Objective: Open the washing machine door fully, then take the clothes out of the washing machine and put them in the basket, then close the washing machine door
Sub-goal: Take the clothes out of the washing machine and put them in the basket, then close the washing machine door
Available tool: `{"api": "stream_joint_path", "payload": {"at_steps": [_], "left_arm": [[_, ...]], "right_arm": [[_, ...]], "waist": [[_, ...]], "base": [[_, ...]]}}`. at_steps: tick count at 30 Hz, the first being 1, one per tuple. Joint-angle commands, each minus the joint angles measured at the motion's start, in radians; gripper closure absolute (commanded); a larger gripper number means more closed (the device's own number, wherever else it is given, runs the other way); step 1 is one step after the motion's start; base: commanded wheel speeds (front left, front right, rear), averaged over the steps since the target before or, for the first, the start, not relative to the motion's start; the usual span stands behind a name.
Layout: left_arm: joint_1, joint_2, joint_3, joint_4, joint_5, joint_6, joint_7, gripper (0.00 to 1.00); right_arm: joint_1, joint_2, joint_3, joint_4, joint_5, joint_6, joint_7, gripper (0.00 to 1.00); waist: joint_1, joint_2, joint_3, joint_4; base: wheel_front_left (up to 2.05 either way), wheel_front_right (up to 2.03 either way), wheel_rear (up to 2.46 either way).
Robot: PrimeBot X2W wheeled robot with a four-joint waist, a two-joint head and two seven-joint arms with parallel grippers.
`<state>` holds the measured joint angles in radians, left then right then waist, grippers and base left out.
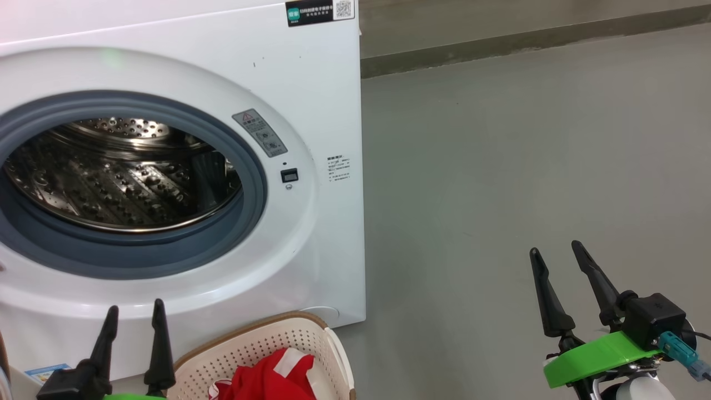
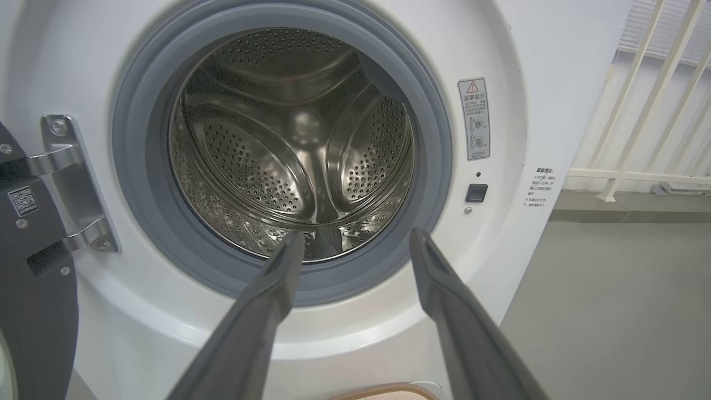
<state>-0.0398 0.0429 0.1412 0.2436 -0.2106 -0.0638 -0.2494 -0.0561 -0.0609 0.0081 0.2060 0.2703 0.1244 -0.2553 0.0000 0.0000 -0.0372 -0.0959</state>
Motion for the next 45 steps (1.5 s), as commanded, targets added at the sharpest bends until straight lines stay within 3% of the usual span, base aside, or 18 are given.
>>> {"api": "stream_joint_path", "payload": {"at_steps": [1, 20, 33, 45], "left_arm": [[-0.01, 0.009, 0.026, -0.033, 0.01, -0.009, -0.012, 0.0], [-0.014, 0.008, 0.028, -0.042, 0.013, -0.017, -0.012, 0.0], [-0.018, 0.008, 0.033, -0.047, 0.012, -0.012, -0.012, 0.0], [-0.014, 0.008, 0.023, -0.089, 0.011, 0.019, -0.012, 0.0]], "right_arm": [[-0.017, -0.013, 0.02, -0.022, -0.001, 0.006, -0.006, 0.0], [-0.016, -0.007, 0.013, -0.021, 0.0, 0.006, -0.006, 0.0], [-0.015, -0.004, 0.011, -0.023, 0.002, 0.006, -0.006, 0.0], [-0.016, -0.003, 0.022, -0.026, 0.001, 0.006, -0.006, 0.0]], "waist": [[0.0, 0.0, 0.0, 0.0], [0.0, 0.0, 0.0, 0.007], [0.0, 0.0, 0.004, 0.02], [0.0, 0.0, 0.016, 0.104]], "base": [[-0.28, 0.28, 0.0], [-1.26, 1.26, 0.0], [-0.24, 0.24, 0.0], [0.0, 0.0, 0.0]]}}
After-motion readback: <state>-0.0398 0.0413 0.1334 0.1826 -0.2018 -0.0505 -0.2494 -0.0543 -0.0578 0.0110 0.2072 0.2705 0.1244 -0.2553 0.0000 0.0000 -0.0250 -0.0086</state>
